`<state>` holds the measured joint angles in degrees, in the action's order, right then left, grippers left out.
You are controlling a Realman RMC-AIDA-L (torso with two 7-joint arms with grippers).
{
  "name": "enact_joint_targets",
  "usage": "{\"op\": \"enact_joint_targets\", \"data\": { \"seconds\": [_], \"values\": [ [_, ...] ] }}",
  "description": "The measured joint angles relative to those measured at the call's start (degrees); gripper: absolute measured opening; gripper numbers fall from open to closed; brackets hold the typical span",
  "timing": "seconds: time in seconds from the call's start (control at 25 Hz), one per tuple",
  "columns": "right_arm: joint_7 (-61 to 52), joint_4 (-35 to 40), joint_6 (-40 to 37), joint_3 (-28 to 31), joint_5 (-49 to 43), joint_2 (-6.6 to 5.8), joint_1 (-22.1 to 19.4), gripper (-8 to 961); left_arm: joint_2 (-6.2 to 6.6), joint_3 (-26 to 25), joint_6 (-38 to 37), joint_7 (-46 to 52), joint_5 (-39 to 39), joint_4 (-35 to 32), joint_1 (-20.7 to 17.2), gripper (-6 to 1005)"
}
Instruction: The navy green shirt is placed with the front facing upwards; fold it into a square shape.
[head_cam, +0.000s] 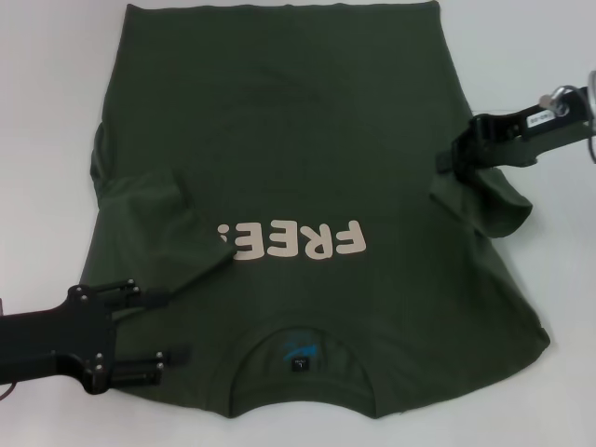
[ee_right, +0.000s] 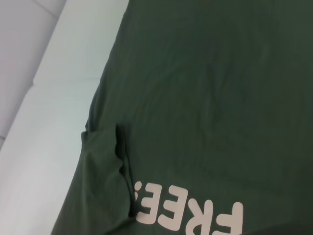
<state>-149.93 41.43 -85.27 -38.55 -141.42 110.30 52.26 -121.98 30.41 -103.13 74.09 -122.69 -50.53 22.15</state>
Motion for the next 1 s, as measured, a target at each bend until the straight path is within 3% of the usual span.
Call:
{"op": "enact_joint_targets", "data": {
  "seconds": [0.44,0.68,0.8,1.0],
  "values": [
    [0.4,-2.6,4.5,-1.8,0.1,1.26,0.5,6,-0.16,0.0,0.1,0.0,0.0,0.1,0.3,799],
    [0.6,-2.9,5.4,-1.7,2.2,1.42,0.6,152,-0.18,0.0,0.2,0.0,0.0,0.1,0.4,800],
    [0.6,-2.9,5.3,-1.9,3.7,1.12,0.2,276,-0.23,0.0,0.2,0.0,0.0,0.1,0.4,800],
    [-2.3,-2.5,4.0,-2.1,0.1,-0.93,-0.1,512,-0.26,0.0,0.2,0.4,0.0,0.1,0.4,800]
  ]
}}
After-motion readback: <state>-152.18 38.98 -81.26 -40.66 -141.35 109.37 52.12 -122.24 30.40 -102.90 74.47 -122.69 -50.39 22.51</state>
